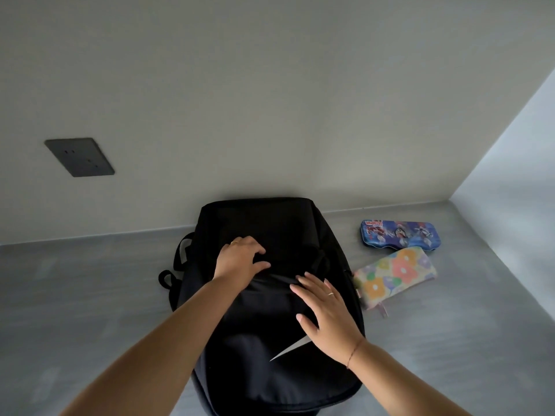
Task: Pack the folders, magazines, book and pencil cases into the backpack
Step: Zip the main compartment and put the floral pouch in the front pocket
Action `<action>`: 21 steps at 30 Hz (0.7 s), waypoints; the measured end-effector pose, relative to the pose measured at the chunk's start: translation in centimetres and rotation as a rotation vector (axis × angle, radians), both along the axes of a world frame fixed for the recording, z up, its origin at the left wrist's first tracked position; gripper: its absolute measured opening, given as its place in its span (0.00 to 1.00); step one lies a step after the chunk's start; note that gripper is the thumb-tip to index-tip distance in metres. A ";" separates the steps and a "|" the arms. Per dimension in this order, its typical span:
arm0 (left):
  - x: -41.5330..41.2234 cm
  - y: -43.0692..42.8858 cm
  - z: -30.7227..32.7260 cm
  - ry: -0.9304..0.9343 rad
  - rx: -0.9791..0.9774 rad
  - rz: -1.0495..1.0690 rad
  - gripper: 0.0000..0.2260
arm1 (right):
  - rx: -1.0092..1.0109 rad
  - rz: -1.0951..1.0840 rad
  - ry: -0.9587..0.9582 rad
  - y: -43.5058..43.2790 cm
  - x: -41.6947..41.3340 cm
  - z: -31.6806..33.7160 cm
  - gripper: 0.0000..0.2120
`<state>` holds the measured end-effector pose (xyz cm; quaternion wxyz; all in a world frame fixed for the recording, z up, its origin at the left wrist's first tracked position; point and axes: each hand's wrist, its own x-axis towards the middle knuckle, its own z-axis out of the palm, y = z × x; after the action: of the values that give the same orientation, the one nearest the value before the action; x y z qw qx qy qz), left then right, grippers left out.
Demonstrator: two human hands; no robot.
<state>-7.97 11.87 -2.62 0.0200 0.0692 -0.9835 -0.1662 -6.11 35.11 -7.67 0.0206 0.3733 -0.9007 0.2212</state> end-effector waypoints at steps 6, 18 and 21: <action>-0.6 0.2 0.1 0.030 -0.127 -0.031 0.11 | -0.122 0.048 -0.011 0.1 -0.5 -0.2 0.22; -2.1 -0.1 4.8 0.132 0.759 0.431 0.05 | -0.662 -1.518 -0.934 9.9 -11.7 -5.8 0.50; -2.1 -0.1 4.9 0.123 0.771 0.456 0.04 | -0.649 -1.474 -0.971 8.1 -10.2 -0.6 0.27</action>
<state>-10.06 11.76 2.28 0.0872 0.2763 -0.8063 -0.5157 -16.27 43.24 -8.30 -0.1193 -0.4480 -0.7144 0.5240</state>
